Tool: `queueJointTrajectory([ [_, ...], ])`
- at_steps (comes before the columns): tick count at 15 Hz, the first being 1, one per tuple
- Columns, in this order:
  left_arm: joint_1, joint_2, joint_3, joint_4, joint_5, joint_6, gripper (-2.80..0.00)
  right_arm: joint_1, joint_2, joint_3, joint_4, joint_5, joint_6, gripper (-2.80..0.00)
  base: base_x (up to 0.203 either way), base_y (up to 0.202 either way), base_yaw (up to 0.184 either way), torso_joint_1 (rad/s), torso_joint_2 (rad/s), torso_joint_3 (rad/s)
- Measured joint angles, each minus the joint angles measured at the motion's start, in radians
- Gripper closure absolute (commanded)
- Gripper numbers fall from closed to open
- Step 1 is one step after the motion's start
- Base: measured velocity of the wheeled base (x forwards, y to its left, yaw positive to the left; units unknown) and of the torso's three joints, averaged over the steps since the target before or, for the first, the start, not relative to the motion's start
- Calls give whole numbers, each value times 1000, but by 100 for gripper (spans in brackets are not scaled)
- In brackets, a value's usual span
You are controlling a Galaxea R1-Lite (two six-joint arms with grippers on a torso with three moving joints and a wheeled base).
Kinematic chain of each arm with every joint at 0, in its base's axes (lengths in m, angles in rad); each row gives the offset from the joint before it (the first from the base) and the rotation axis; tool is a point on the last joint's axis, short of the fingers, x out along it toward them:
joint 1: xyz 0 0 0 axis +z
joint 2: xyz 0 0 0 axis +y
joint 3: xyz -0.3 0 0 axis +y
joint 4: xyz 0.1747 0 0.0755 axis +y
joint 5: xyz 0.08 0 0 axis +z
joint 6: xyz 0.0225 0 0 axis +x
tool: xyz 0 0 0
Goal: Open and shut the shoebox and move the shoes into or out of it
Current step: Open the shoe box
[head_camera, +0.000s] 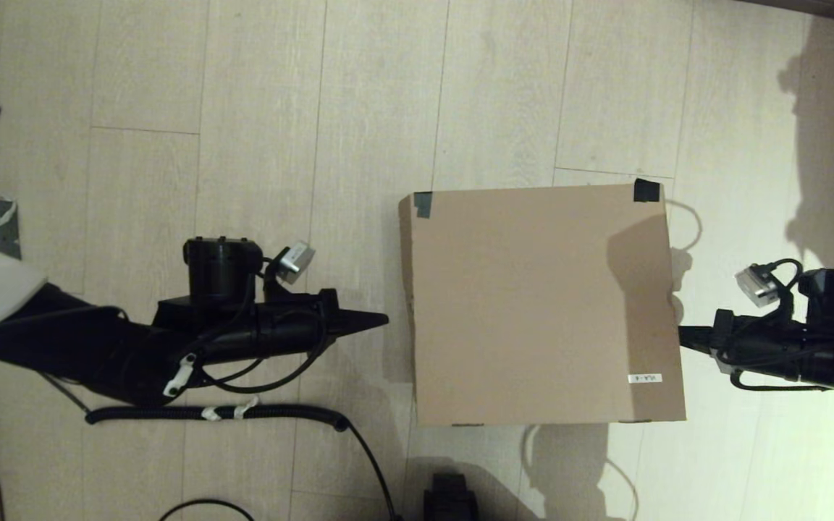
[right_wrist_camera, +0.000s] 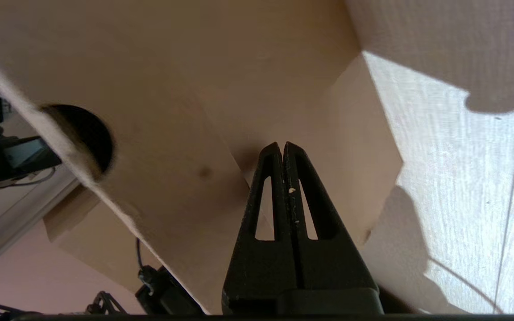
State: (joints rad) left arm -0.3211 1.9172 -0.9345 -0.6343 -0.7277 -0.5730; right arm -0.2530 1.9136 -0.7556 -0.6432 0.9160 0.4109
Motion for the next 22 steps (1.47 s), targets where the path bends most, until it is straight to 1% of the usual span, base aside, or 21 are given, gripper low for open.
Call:
queueJointTrajectory([
  [2, -6, -16, 4, 11, 2, 0, 0, 1, -43, 17, 5, 2, 16, 0, 0, 0, 0, 0, 0, 0],
  [4, -13, -40, 8, 24, 12, 0, 0, 1, -96, 30, 10, 6, 65, 0, 0, 0, 0, 0, 0, 0],
  [6, -16, -71, 10, 42, 17, -7, 0, 1, -148, 34, 40, 8, 86, 0, 0, 0, 0, 0, 0, 0],
  [9, -18, -125, 8, 52, 19, -28, 0, 1, -217, 17, 99, 10, 91, 0, 0, 0, 0, 0, 0, 0],
  [11, -18, -157, -4, 52, 20, -60, 0, 1, -253, -10, 121, 10, 124, 0, 0, 0, 0, 0, 0, 0],
  [14, -17, -187, -45, 52, 21, -107, 0, 0, -287, -78, 130, 14, 196, 0, 0, 0, 0, 0, 0, 0],
  [16, -17, -198, -82, 52, 23, -113, 0, 0, -298, -148, 131, 16, 260, 0, 0, 0, 0, 0, 0, 0],
  [17, -17, -202, -103, 52, 36, -118, 0, 0, -300, -188, 130, 16, 298, 0, 0, 0, 0, 0, 0, 0],
  [19, -17, -203, -149, 52, 79, -151, 0, 0, -303, -263, 129, 14, 377, 0, 0, 0, 0, 0, 0, 0],
  [20, -17, -201, -174, 52, 86, -165, 0, 0, -302, -297, 126, 11, 415, 0, 0, 0, 0, 0, 0, 0],
  [22, -17, -191, -215, 52, 89, -172, 0, -1, -296, -364, 124, 9, 486, 0, 0, 0, 0, 0, 0, 0],
])
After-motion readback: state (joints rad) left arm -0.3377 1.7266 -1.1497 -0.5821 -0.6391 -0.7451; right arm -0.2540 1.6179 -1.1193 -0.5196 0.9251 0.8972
